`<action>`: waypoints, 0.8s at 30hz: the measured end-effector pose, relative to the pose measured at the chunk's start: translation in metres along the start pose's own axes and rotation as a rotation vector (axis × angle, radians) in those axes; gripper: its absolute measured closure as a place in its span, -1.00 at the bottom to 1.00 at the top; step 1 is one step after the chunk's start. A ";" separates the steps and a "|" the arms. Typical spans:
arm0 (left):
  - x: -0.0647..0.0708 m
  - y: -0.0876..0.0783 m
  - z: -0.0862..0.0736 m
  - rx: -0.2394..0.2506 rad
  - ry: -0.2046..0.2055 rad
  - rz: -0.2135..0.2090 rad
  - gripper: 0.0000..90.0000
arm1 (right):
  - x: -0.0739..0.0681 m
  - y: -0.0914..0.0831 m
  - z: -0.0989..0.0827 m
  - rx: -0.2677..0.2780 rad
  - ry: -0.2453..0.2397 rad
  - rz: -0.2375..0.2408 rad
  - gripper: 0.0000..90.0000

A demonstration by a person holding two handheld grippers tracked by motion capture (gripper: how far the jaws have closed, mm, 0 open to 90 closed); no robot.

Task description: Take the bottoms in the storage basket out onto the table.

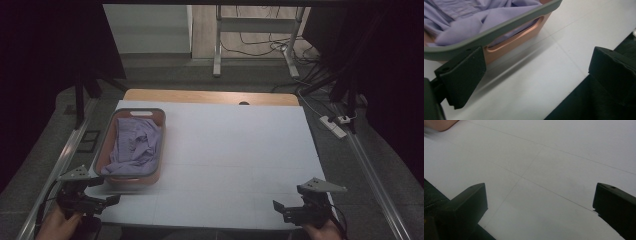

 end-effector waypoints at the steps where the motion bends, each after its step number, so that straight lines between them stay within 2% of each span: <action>1: 0.001 0.000 0.000 -0.007 0.003 0.008 -0.97 | 0.000 0.000 0.000 -0.001 0.000 -0.001 -1.00; 6: 0.004 -0.001 0.004 -0.006 -0.002 0.009 -0.98 | -0.001 0.001 0.000 -0.009 -0.010 -0.004 -1.00; 11: 0.005 0.001 0.005 -0.026 -0.012 0.016 -0.98 | -0.001 0.001 0.000 -0.013 -0.009 -0.004 -1.00; 19: 0.005 -0.002 0.012 -0.010 -0.026 0.029 -0.99 | -0.001 0.002 0.000 -0.023 -0.017 -0.006 -1.00; 22: 0.006 -0.003 0.017 -0.004 -0.014 0.072 -1.00 | -0.002 0.003 0.000 -0.028 -0.018 -0.005 -1.00; 24: 0.006 -0.004 0.021 0.005 -0.007 0.078 -1.00 | -0.002 0.003 0.000 -0.029 -0.017 -0.004 -1.00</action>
Point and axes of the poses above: each handheld gripper's, and its own axes: y roughly forward along the jaws, z roughly out of its top, x roughly to its right, the point moved 3 cm from there along y, roughly forward along the jaws, and after that the axes turned 1 degree about y, right-handed, at the moved point
